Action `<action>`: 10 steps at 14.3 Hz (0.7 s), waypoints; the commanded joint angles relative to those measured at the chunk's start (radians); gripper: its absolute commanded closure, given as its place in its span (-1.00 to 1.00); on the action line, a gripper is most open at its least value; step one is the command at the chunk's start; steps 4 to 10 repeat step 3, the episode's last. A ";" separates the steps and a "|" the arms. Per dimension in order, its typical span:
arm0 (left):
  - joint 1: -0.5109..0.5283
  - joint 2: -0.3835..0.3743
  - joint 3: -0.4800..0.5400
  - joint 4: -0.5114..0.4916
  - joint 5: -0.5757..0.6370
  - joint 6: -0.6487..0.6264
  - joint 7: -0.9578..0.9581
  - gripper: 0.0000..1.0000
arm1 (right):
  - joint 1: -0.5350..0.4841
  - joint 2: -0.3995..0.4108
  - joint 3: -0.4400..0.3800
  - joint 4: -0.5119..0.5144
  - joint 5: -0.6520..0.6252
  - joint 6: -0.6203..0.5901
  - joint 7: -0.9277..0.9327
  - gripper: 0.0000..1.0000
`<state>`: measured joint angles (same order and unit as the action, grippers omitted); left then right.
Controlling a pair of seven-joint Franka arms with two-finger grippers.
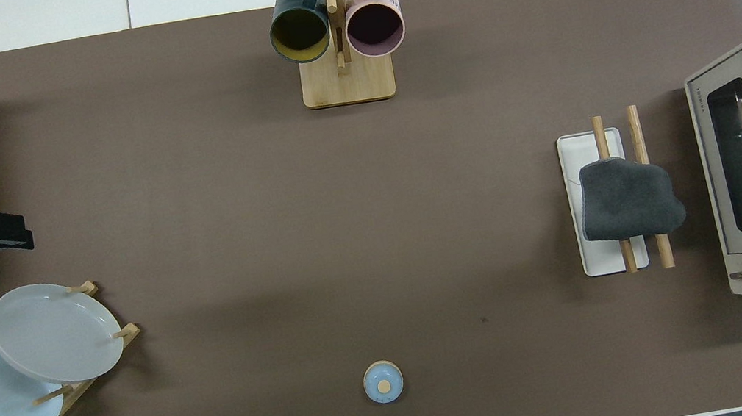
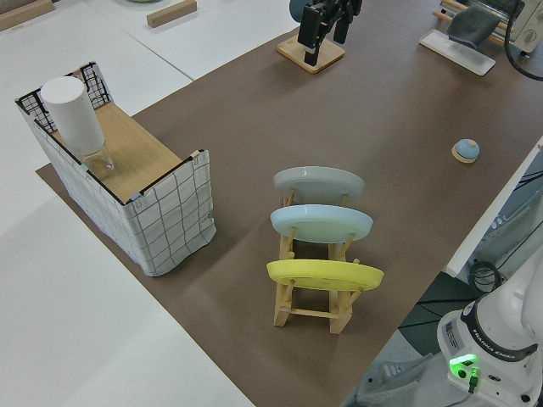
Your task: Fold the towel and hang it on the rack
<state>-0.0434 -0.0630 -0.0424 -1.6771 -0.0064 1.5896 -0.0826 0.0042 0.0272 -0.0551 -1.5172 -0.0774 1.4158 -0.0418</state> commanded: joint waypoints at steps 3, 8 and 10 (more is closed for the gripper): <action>-0.001 -0.018 0.009 -0.013 0.002 -0.010 0.007 -1.00 | -0.024 0.010 0.017 0.020 0.039 -0.012 0.013 -1.00; -0.001 -0.018 0.009 -0.013 0.002 -0.010 0.007 -1.00 | -0.024 0.010 0.017 0.020 0.039 -0.012 0.013 -1.00; -0.001 -0.018 0.009 -0.013 0.002 -0.010 0.007 -1.00 | -0.024 0.010 0.017 0.020 0.039 -0.012 0.013 -1.00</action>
